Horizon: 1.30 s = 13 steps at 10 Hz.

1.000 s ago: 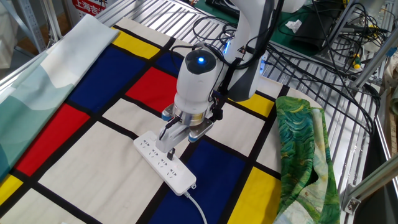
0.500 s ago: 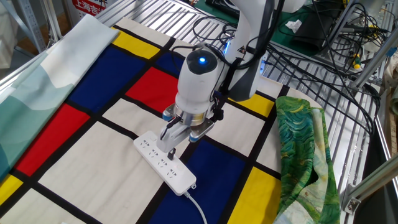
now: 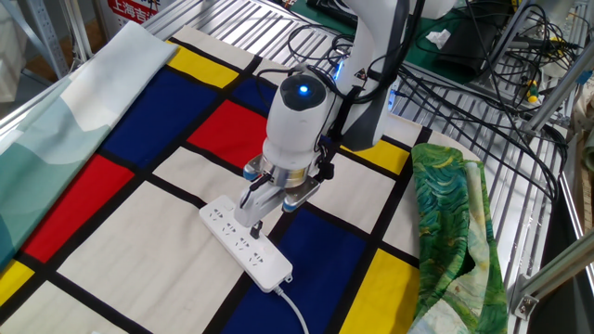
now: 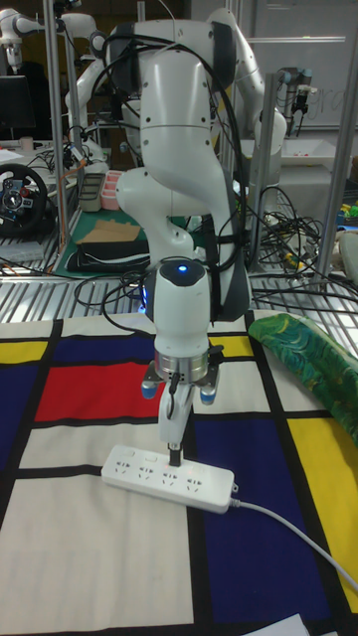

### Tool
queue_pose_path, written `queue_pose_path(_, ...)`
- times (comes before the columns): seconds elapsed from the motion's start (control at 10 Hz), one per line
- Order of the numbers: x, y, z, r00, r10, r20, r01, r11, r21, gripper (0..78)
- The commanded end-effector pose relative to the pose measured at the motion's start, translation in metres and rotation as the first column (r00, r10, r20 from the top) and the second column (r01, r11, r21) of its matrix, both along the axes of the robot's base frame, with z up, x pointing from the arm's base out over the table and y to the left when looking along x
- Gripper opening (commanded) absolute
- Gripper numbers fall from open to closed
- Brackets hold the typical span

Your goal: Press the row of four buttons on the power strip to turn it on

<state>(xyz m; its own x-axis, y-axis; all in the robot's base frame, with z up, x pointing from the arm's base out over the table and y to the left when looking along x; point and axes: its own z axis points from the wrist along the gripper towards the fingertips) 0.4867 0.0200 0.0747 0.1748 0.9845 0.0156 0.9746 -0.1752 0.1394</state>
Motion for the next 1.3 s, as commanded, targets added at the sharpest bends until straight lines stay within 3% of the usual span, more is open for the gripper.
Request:
queue_pose_path(0.1, -0.007, 0.005, 0.008, 0.999, 0.011, -0.036, -0.012, 1.000, -0.005, 77.4)
queue_pose_path(0.6, -0.003, 0.011, 0.038, 0.998, 0.023, -0.065, -0.023, 1.000, -0.001, 77.4)
queue_pose_path(1.3, 0.013, -0.001, 0.044, 0.998, 0.030, -0.051, -0.030, 1.000, 0.000, 77.4)
